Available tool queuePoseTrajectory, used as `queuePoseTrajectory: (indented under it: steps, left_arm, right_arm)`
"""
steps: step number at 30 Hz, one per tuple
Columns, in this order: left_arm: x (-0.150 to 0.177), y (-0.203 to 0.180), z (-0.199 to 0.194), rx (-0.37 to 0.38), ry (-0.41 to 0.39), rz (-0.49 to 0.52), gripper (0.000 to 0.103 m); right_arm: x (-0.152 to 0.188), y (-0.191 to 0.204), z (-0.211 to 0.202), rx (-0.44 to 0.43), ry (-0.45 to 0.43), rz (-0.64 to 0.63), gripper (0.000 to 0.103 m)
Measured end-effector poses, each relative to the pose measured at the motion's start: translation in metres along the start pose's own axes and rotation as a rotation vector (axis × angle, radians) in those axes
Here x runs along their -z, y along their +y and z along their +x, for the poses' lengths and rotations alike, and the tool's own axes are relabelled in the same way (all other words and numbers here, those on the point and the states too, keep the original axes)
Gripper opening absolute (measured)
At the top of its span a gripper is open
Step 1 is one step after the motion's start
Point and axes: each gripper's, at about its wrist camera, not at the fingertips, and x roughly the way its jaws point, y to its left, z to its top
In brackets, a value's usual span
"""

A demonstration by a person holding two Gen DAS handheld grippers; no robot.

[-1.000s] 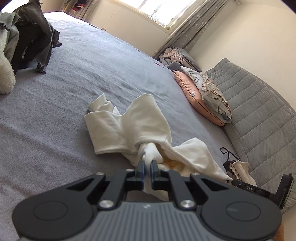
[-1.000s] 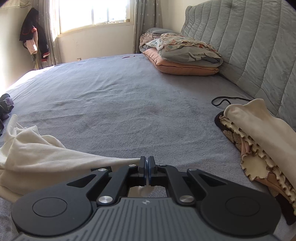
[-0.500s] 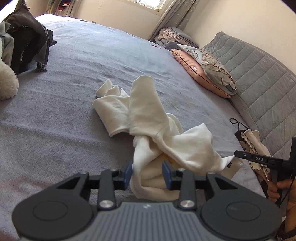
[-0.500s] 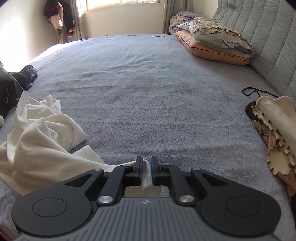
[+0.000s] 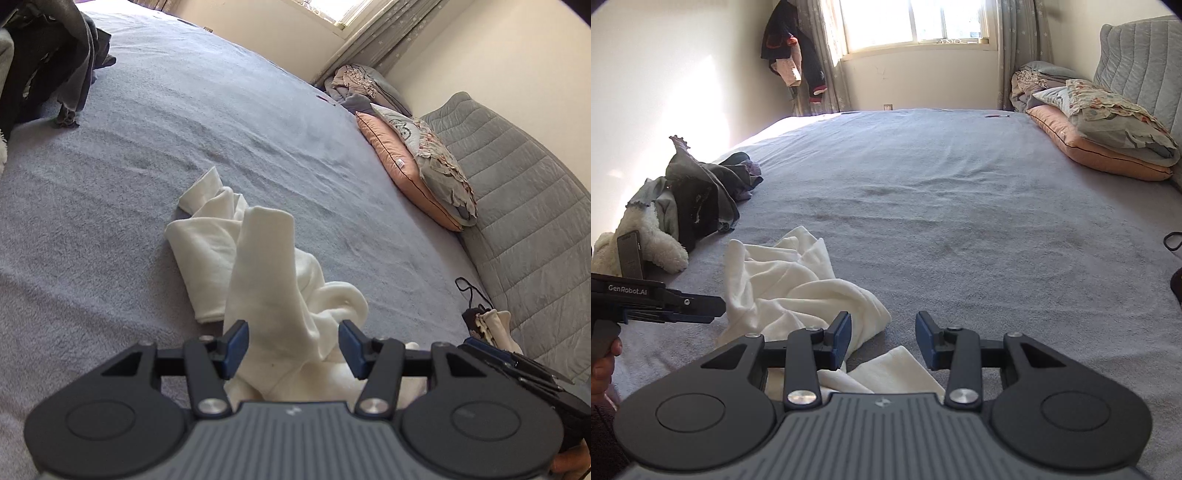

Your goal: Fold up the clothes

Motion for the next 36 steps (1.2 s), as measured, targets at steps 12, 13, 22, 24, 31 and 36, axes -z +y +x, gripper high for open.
queuePoseTrajectory:
  steps: [12, 13, 22, 24, 31, 36]
  left_arm:
    - [-0.013, 0.014, 0.019, 0.056, -0.061, -0.039, 0.011]
    - [-0.013, 0.012, 0.018, 0.055, -0.066, -0.023, 0.010]
    - [-0.012, -0.008, 0.010, 0.070, -0.091, 0.078, 0.009]
    - [-0.012, -0.010, 0.009, 0.069, -0.095, 0.089, 0.009]
    - [-0.006, -0.027, 0.008, -0.016, -0.127, 0.179, 0.009]
    - [-0.001, -0.044, 0.007, -0.086, -0.147, 0.263, 0.010]
  right_arm:
    - [-0.008, 0.066, 0.031, -0.190, 0.017, -0.065, 0.042]
    - [-0.007, 0.072, 0.033, -0.194, 0.017, -0.079, 0.042]
    - [0.004, 0.115, 0.066, -0.107, 0.035, -0.230, 0.041]
    - [0.008, 0.118, 0.072, -0.073, 0.031, -0.250, 0.041]
    - [0.009, 0.113, 0.080, -0.026, 0.002, -0.216, 0.018]
    - [0.011, 0.112, 0.080, -0.013, -0.011, -0.220, 0.014]
